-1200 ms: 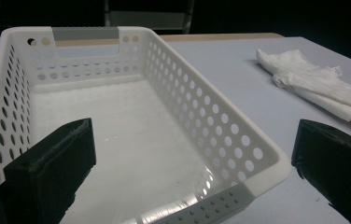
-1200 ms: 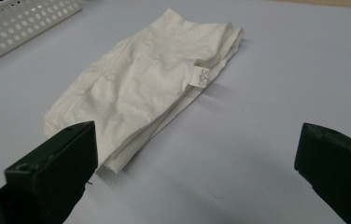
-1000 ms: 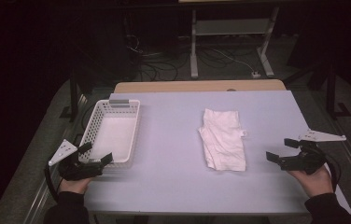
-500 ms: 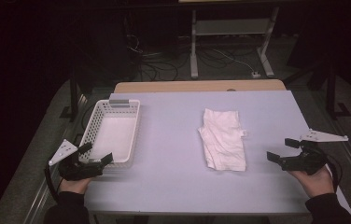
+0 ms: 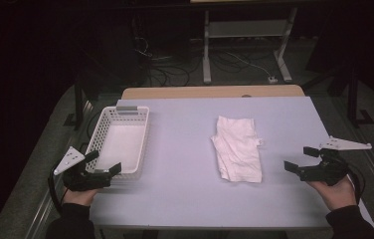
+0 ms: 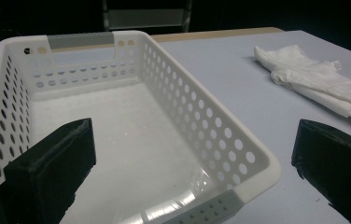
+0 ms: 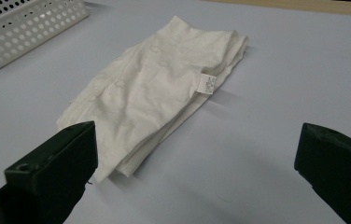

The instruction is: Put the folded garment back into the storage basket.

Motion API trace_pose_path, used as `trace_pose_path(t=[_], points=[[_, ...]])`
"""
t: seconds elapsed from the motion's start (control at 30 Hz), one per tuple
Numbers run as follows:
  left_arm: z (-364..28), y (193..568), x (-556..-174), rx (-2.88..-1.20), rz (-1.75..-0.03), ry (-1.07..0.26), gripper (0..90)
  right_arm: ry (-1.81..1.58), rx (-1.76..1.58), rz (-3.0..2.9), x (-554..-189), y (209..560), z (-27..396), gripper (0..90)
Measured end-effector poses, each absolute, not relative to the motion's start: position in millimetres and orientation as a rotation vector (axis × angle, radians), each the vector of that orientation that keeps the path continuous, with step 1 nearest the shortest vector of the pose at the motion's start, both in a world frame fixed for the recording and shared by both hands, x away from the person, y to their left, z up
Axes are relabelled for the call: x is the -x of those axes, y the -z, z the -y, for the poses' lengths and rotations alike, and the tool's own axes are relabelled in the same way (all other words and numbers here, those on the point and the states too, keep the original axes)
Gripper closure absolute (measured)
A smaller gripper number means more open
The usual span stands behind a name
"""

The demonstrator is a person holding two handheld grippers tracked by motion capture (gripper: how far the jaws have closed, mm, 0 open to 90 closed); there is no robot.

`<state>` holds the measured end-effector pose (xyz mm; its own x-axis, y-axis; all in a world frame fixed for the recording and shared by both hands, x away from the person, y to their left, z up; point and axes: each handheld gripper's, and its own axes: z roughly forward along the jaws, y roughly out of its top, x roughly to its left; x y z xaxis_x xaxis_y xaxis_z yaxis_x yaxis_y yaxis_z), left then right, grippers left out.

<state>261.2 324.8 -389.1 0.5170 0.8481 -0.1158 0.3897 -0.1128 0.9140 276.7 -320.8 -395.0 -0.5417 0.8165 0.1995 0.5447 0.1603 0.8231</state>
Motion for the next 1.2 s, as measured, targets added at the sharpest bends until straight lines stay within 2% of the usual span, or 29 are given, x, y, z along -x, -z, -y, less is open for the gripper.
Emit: trace_pose_path(t=[1.2], points=[[-295.0, 349.3, -292.2, -1.814, -0.963, -0.518, 0.0, -1.280, -1.253, -2.220, -287.9, 363.0, 307.4, 0.0]])
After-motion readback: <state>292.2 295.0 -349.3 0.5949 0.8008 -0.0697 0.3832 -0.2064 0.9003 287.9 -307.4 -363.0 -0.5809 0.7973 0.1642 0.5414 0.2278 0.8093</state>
